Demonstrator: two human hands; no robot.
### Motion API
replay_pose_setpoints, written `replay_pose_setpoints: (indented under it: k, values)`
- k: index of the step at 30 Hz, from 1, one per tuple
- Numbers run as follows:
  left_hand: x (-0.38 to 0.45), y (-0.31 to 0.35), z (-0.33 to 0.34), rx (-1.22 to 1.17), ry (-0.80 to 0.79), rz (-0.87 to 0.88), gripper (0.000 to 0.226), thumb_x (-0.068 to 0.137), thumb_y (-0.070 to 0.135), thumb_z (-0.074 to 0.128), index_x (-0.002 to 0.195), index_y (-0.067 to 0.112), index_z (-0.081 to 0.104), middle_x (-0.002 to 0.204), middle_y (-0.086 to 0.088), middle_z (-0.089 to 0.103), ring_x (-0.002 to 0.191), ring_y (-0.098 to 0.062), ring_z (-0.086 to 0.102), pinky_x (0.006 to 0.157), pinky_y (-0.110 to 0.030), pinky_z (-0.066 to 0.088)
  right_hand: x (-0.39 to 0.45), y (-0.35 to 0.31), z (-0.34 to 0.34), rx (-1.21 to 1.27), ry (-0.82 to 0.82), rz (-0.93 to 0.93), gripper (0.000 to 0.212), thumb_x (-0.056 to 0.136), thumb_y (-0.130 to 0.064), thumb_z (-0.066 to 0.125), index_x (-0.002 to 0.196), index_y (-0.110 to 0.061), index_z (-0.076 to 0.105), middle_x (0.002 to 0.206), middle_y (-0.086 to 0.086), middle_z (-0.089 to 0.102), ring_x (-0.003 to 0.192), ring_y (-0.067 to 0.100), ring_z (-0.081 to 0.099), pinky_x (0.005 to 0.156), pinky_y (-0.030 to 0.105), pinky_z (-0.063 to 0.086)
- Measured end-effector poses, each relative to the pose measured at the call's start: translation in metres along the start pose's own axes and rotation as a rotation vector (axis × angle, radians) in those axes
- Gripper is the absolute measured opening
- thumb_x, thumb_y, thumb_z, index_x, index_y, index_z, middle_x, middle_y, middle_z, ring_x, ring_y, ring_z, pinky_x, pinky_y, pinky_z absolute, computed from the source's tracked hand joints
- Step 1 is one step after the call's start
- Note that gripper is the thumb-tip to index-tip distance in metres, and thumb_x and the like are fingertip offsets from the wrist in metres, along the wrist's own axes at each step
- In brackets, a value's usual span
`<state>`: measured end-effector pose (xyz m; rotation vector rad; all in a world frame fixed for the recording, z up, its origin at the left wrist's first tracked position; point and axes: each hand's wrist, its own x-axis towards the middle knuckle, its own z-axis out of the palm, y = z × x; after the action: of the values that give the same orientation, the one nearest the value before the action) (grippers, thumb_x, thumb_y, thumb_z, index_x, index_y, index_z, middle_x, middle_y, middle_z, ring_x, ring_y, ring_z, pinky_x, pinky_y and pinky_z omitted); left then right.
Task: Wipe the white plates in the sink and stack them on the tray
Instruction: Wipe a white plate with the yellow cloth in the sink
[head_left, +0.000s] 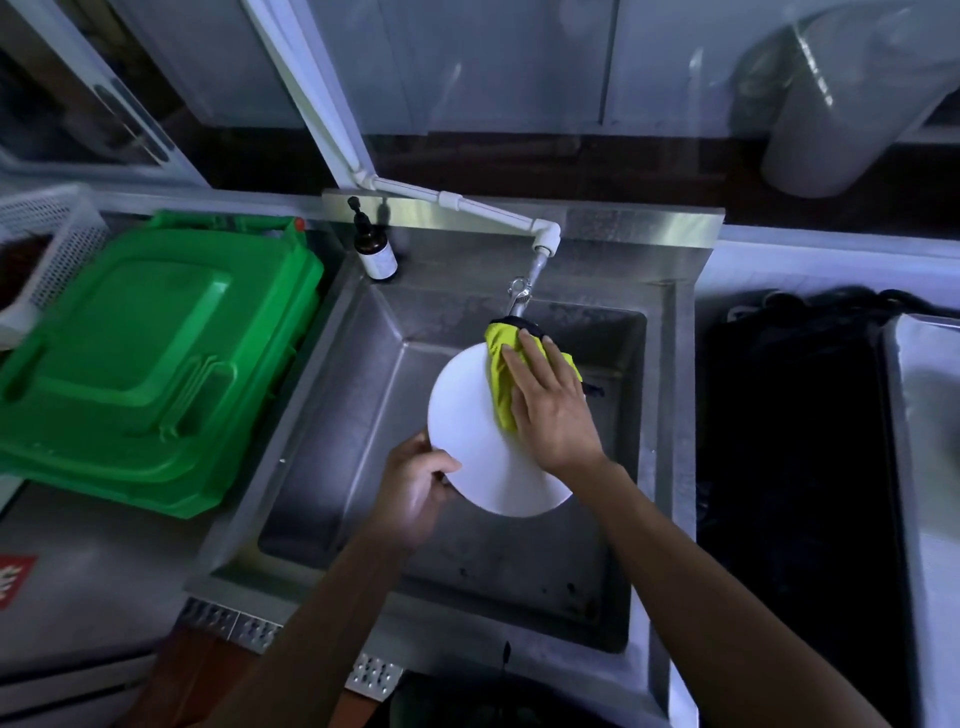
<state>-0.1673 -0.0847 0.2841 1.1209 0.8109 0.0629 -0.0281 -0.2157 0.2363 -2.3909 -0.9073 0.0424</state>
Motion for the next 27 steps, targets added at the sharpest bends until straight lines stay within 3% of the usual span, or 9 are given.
replay_pose_setpoints:
  k: [3, 7, 11, 13, 17, 21, 24, 27]
  values:
    - [-0.002, -0.003, 0.004, -0.038, 0.038, 0.014, 0.051, 0.061, 0.0, 0.056, 0.11, -0.002, 0.068, 0.108, -0.022, 0.071, 0.096, -0.038, 0.066, 0.077, -0.045, 0.055, -0.012, 0.004, 0.005, 0.002, 0.018, 0.061, 0.051, 0.104, -0.02, 0.041, 0.154, -0.018, 0.037, 0.167, 0.004, 0.021, 0.154, 0.033, 0.014, 0.123, 0.051, 0.019]
    - [-0.001, -0.001, 0.01, -0.069, 0.076, 0.041, 0.051, 0.06, 0.0, 0.056, 0.109, 0.003, 0.07, 0.106, -0.016, 0.072, 0.094, -0.034, 0.068, 0.084, -0.05, 0.053, -0.032, 0.005, 0.012, 0.028, 0.005, 0.164, 0.05, 0.104, -0.023, 0.039, 0.154, -0.019, 0.037, 0.167, 0.002, 0.019, 0.155, 0.03, 0.013, 0.123, 0.05, 0.019]
    - [0.002, 0.005, 0.019, -0.073, 0.105, 0.056, 0.043, 0.061, -0.001, 0.056, 0.1, 0.009, 0.07, 0.095, -0.007, 0.073, 0.086, -0.027, 0.068, 0.074, -0.04, 0.055, -0.054, -0.004, 0.02, 0.066, -0.031, 0.234, 0.053, 0.104, -0.024, 0.037, 0.157, -0.022, 0.031, 0.168, 0.0, 0.015, 0.155, 0.028, 0.01, 0.124, 0.051, 0.018]
    - [0.003, 0.004, 0.023, -0.067, 0.107, 0.055, 0.036, 0.072, -0.009, 0.053, 0.099, 0.009, 0.069, 0.091, -0.007, 0.073, 0.086, -0.028, 0.066, 0.074, -0.039, 0.055, -0.063, -0.012, 0.023, 0.095, -0.029, 0.257, 0.053, 0.104, -0.023, 0.037, 0.157, -0.022, 0.03, 0.168, 0.0, 0.015, 0.155, 0.028, 0.01, 0.123, 0.051, 0.018]
    - [0.002, 0.001, 0.025, -0.099, 0.116, 0.037, 0.042, 0.081, -0.018, 0.043, 0.103, 0.006, 0.069, 0.094, -0.013, 0.072, 0.088, -0.032, 0.065, 0.077, -0.041, 0.053, -0.073, -0.031, 0.025, 0.154, -0.026, 0.242, 0.053, 0.105, -0.021, 0.037, 0.157, -0.021, 0.03, 0.168, 0.0, 0.013, 0.155, 0.028, 0.008, 0.122, 0.052, 0.02]
    - [-0.002, -0.001, 0.029, -0.114, 0.06, 0.037, 0.048, 0.081, -0.017, 0.038, 0.105, 0.007, 0.072, 0.1, -0.02, 0.068, 0.088, -0.034, 0.064, 0.071, -0.035, 0.047, -0.074, -0.055, 0.021, 0.207, -0.031, 0.156, 0.062, 0.097, -0.018, 0.049, 0.156, -0.022, 0.03, 0.169, -0.003, 0.01, 0.155, 0.028, 0.006, 0.121, 0.052, 0.021]
    - [-0.002, -0.001, 0.025, -0.167, 0.021, 0.044, 0.051, 0.081, -0.015, 0.035, 0.108, 0.007, 0.072, 0.105, -0.019, 0.069, 0.096, -0.033, 0.067, 0.079, -0.036, 0.055, -0.072, -0.072, 0.019, 0.274, 0.006, 0.137, 0.059, 0.096, -0.021, 0.046, 0.154, -0.024, 0.036, 0.168, -0.006, 0.016, 0.155, 0.027, 0.01, 0.121, 0.05, 0.023]
    - [-0.002, 0.001, 0.02, -0.159, 0.015, 0.058, 0.05, 0.08, -0.012, 0.037, 0.108, 0.008, 0.073, 0.105, -0.017, 0.069, 0.095, -0.03, 0.068, 0.077, -0.033, 0.057, -0.074, -0.075, 0.018, 0.348, 0.038, 0.121, 0.053, 0.099, -0.026, 0.041, 0.152, -0.025, 0.04, 0.167, -0.008, 0.02, 0.155, 0.024, 0.01, 0.122, 0.047, 0.021]
